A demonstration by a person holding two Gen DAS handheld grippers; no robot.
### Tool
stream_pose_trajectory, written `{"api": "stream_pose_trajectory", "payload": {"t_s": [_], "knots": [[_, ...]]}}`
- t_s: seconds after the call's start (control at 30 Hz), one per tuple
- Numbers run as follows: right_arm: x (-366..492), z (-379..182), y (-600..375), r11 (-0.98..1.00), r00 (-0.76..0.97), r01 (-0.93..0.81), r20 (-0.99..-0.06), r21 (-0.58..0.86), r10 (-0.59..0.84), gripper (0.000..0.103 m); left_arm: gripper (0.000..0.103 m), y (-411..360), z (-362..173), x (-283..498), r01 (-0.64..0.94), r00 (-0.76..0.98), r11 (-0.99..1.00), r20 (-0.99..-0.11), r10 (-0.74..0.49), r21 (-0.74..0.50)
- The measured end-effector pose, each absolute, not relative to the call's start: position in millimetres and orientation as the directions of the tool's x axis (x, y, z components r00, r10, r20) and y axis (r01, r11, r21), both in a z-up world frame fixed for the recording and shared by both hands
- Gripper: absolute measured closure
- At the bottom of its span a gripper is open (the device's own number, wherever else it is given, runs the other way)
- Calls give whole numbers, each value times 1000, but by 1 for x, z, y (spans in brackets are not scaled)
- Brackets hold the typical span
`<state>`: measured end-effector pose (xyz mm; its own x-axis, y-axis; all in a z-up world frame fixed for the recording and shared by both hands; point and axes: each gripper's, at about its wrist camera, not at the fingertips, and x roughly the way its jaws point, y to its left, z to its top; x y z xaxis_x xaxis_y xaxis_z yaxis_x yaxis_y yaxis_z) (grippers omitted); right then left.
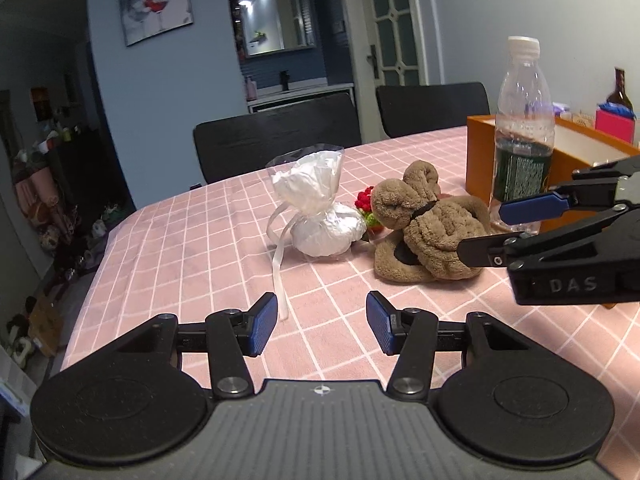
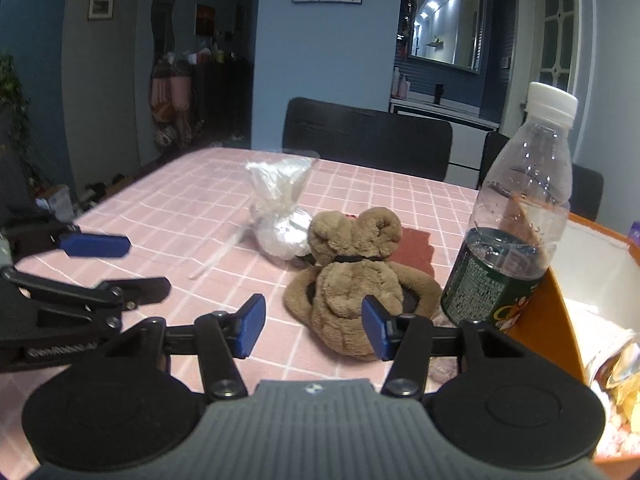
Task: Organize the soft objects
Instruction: 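Grasp the brown teddy bear with the right tool while the left tool grasps the plastic bundle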
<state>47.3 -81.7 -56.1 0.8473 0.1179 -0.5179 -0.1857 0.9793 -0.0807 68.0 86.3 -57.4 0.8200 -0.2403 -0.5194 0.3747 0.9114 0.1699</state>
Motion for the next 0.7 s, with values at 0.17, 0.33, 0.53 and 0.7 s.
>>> {"api": "stream_pose_trajectory", "payload": {"t_s": [0.17, 0.33, 0.53, 0.7], "knots": [[68, -64, -78, 969, 852, -172, -521, -177, 56, 48, 42, 81, -57, 80, 406, 806, 898, -530, -264, 170], [97, -72, -71, 953, 848, -178, -529, -246, 22, 37, 42, 79, -59, 91, 415, 796, 891, -547, -258, 184], [129, -81, -67, 952, 841, -147, -541, -268, -23, 36, 42, 81, -60, 103, 406, 792, 895, -558, -246, 183], [146, -87, -67, 955, 822, -124, -567, -269, -53, 43, 42, 79, -62, 112, 407, 786, 897, -567, -248, 173]]}}
